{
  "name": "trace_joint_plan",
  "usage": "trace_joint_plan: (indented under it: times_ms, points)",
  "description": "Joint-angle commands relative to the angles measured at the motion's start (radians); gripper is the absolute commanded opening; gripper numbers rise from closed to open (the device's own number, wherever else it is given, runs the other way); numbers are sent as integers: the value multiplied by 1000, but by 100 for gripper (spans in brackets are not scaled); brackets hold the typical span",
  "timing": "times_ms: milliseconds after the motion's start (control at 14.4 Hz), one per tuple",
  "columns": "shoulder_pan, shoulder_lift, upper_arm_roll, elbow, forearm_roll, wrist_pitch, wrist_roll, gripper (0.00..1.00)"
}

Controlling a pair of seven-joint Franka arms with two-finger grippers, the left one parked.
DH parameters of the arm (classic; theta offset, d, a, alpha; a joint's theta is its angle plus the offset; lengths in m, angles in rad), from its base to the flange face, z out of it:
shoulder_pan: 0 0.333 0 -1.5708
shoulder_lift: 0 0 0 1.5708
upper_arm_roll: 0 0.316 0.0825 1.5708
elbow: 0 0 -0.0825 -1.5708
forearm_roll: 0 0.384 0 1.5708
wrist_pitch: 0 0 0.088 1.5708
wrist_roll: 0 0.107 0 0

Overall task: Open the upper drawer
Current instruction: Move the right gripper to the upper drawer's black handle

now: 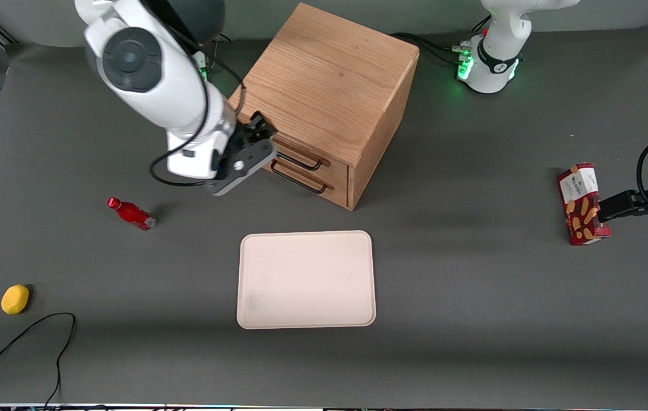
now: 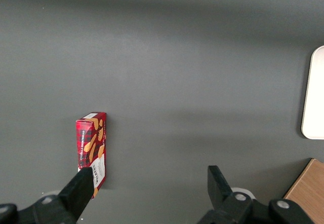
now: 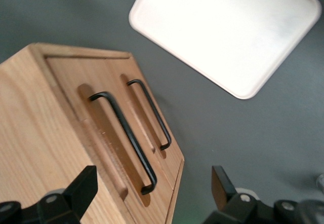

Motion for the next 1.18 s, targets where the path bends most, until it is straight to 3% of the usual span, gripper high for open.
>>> trace_joint_plan:
  times_ms: [0, 1109]
  points:
    - [37, 45, 0, 32, 7, -11, -82, 100]
    - [30, -13, -20, -263, -1, 204, -309, 100]
